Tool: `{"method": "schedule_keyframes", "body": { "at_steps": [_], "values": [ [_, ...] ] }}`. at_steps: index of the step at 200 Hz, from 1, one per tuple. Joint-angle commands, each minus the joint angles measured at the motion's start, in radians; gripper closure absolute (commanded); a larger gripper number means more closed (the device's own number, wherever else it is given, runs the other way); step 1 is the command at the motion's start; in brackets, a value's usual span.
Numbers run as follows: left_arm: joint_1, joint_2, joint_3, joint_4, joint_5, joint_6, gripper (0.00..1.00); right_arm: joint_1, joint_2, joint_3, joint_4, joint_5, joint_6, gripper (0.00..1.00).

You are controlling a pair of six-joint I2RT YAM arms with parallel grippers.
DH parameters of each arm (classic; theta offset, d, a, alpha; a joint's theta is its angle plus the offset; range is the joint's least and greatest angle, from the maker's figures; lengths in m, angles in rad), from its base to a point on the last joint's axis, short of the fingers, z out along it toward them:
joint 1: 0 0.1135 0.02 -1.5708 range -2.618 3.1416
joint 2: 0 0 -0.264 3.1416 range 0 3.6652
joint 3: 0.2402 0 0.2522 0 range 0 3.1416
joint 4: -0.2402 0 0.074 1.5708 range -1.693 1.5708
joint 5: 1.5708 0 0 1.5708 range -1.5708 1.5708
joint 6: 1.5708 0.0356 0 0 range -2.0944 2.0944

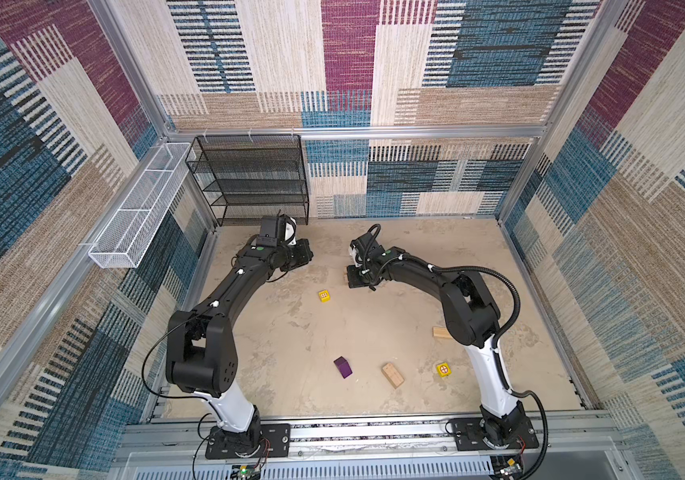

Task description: Build the wood block tower

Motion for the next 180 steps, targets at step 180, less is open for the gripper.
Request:
{"method": "schedule_keyframes", "body": {
  "at_steps": [180],
  "values": [
    [0.006,-0.011,-0.003,0.007,0.009,0.013,0.98,0.001,0.006,0.025,-0.036,0.062,-0.004,1.00]
  ]
}}
